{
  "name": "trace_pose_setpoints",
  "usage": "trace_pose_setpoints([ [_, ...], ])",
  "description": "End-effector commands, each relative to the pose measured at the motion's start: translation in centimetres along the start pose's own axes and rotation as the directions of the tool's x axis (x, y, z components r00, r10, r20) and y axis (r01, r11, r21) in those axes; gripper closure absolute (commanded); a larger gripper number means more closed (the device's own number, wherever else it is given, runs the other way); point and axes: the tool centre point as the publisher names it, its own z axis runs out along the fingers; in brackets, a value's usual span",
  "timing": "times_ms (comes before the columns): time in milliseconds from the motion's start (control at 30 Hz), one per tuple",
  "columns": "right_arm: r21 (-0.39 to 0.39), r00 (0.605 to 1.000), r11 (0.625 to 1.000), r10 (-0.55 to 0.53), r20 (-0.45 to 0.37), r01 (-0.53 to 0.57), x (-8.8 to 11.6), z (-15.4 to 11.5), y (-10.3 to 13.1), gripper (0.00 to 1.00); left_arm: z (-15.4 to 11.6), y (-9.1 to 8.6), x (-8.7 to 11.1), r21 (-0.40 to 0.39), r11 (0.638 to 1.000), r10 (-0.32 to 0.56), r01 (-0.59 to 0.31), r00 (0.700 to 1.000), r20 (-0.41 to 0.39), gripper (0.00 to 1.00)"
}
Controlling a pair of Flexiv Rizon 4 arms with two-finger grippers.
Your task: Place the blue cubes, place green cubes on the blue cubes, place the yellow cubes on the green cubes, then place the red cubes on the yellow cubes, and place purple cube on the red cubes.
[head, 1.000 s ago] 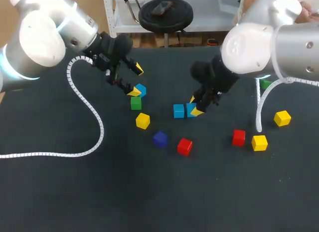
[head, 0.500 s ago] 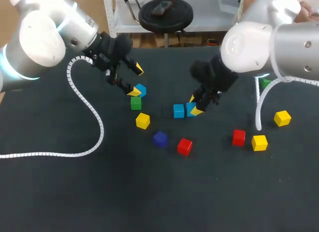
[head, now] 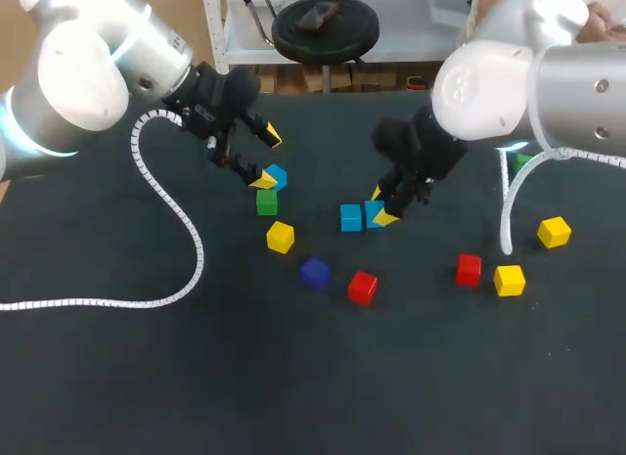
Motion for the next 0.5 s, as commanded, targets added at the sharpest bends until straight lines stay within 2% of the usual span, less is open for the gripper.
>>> trace_pose_setpoints([
  [33,0.003,1.0,1.0,0.001,0.001,-0.001,0.2,0.1,0.5,1.0,0.0,0.1,0.1,0.002,1.0,0.001,-0.001,1.0,0.0,0.0],
  [300,0.007,1.0,1.0,0.008,-0.006,-0.008,0.4,0.1,0.6,1.0,0.0,0.1,0.1,0.002,1.0,0.001,-0.001,1.0,0.0,0.0],
  [500,0.038,1.0,0.999,0.011,-0.003,-0.011,0.1,-1.2,0.5,1.0,0.0,0.1,0.1,0.002,1.0,0.001,-0.001,1.0,0.0,0.0],
])
